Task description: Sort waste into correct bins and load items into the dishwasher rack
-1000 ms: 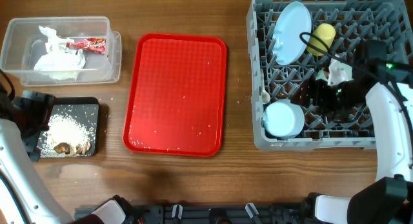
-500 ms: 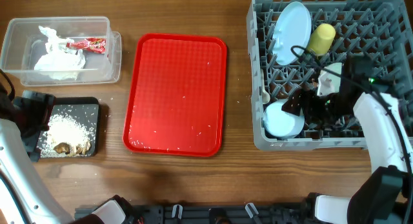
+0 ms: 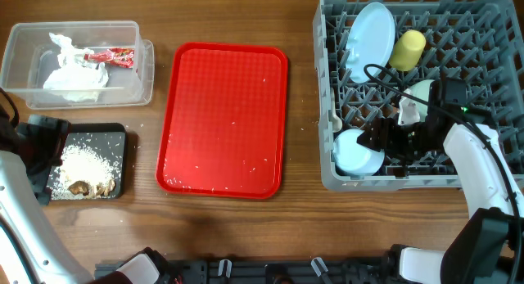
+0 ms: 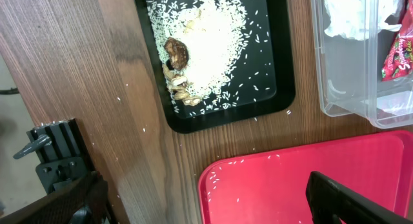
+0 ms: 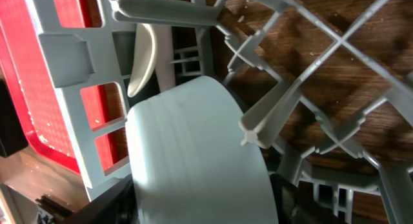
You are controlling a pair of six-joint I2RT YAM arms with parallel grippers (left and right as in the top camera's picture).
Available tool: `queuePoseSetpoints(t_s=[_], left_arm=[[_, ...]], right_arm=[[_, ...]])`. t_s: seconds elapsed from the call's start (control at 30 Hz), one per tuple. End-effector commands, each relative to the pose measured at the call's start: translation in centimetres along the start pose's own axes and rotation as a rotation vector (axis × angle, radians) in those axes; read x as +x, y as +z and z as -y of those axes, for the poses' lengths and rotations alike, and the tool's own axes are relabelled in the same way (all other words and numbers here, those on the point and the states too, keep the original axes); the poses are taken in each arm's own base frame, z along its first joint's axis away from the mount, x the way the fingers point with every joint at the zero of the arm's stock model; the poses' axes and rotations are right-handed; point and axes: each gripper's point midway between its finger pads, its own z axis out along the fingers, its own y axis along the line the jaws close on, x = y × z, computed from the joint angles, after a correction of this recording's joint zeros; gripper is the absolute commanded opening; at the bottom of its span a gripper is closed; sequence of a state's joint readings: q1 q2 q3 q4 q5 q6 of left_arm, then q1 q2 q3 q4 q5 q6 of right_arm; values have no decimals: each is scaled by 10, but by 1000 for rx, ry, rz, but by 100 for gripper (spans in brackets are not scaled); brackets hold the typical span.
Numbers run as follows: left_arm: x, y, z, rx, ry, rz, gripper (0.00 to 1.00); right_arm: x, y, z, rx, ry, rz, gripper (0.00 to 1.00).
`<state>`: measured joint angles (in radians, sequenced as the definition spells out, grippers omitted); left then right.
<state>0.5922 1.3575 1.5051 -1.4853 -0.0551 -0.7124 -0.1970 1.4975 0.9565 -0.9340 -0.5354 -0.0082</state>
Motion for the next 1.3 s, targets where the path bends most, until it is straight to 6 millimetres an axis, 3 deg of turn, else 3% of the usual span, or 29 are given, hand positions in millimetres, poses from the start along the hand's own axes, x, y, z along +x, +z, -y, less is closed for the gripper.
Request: queuePoseSetpoints(t_s=[0.0,0.47,0.57,0.67,0.87,1.13,1.27], left_arm=[[-3,-2,-1,0,-2,12,100],[-3,-2,-1,0,-2,12,100],[-3,-2,-1,0,-2,12,100],[-3,-2,-1,0,-2,12,100],[-3,-2,-1,0,-2,12,100],[-3,-2,-1,0,-2,12,100],[-3,-2,-1,0,-2,11,100]], right_arm=[[2,-6,-6,-12,30,-8,60],[-23,-67,-44,-26,-27,102,62],[-19,-65,-38,6,-15,82,65],[-15,-61,-13,127,33,73,68],[-3,-30,6,135,71,57,76],[4,-8,6,65,18,52,78],[3,-6,-5,-4,-28,59,76]])
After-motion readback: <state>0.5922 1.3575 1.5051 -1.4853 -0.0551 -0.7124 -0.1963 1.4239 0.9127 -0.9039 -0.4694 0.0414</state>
